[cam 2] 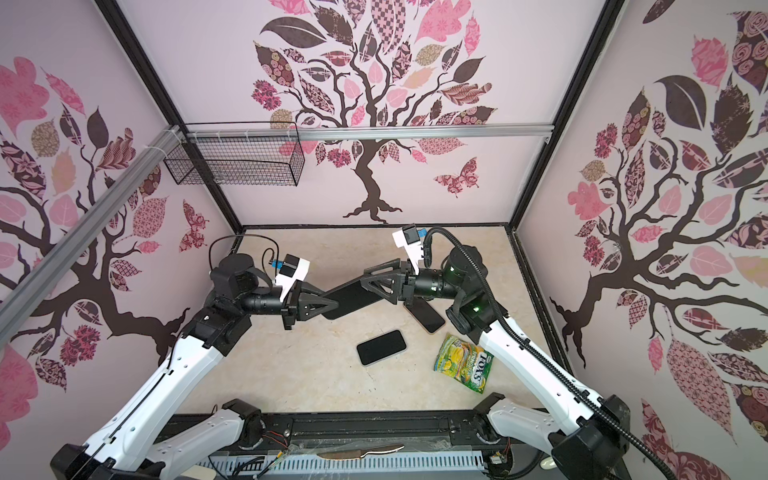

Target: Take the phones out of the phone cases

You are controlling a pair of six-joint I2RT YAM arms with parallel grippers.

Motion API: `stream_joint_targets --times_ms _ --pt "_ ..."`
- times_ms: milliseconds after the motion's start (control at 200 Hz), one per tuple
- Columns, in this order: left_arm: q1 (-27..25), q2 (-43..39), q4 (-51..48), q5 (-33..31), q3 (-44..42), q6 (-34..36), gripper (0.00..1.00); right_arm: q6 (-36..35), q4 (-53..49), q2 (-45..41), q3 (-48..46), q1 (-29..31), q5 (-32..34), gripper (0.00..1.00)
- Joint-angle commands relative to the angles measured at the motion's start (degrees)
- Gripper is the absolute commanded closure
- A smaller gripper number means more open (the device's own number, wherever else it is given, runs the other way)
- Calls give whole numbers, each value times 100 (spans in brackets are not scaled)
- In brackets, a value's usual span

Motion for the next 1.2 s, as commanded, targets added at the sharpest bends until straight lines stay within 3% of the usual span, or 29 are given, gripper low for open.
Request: stream_joint_targets --times_ms 0,780,1195 --pt "-2 -119 30 -7 263 247 100 207 207 94 279 77 -44 54" --pt "-89 -288 -25 -308 85 337 100 416 110 354 165 284 160 74" --pt "-442 -390 346 -796 20 358 100 1103 466 389 -187 305 356 84"
